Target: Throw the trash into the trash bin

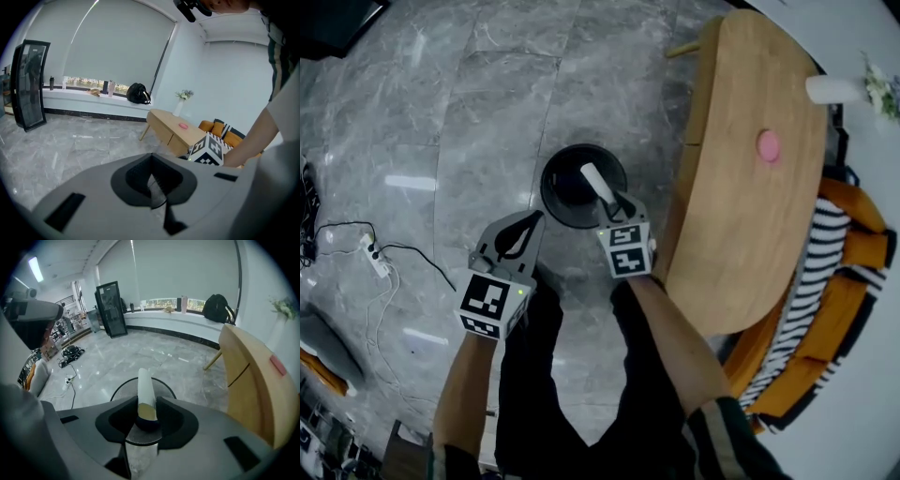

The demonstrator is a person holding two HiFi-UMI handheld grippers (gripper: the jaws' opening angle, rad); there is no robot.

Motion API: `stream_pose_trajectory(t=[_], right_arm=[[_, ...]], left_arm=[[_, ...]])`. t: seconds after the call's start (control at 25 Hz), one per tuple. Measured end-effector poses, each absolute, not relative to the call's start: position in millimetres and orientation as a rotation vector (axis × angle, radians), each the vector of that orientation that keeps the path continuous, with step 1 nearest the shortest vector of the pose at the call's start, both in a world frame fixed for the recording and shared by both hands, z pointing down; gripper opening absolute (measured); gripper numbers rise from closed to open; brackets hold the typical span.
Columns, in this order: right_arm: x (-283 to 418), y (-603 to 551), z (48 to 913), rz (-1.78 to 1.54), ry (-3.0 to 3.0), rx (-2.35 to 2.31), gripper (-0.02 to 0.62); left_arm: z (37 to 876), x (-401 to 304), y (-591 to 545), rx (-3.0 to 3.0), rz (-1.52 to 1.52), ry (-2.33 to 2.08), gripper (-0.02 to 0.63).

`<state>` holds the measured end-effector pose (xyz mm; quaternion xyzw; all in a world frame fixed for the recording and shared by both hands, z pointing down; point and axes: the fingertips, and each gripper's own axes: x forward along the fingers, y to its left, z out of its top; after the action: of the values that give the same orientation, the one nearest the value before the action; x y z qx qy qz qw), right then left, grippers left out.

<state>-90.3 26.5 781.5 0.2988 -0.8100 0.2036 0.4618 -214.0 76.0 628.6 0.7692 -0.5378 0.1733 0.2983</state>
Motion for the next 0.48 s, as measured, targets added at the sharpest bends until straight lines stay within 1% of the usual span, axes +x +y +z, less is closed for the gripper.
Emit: stream_pose_trajectory(t=[0.28,0.48], right_arm=[[-95.5,40.2,849.2,0.516,-1.924,0.693,0.120],[-102.6,50.7,876.6,0.534,-1.900,0.685,0.127]], left_arm=[[666.3,-225.2,80.2,2.044,0.466,-1.419,-0.002],[682.6,-232.8,92.0,2.040,0.493,-1.395,0.000]])
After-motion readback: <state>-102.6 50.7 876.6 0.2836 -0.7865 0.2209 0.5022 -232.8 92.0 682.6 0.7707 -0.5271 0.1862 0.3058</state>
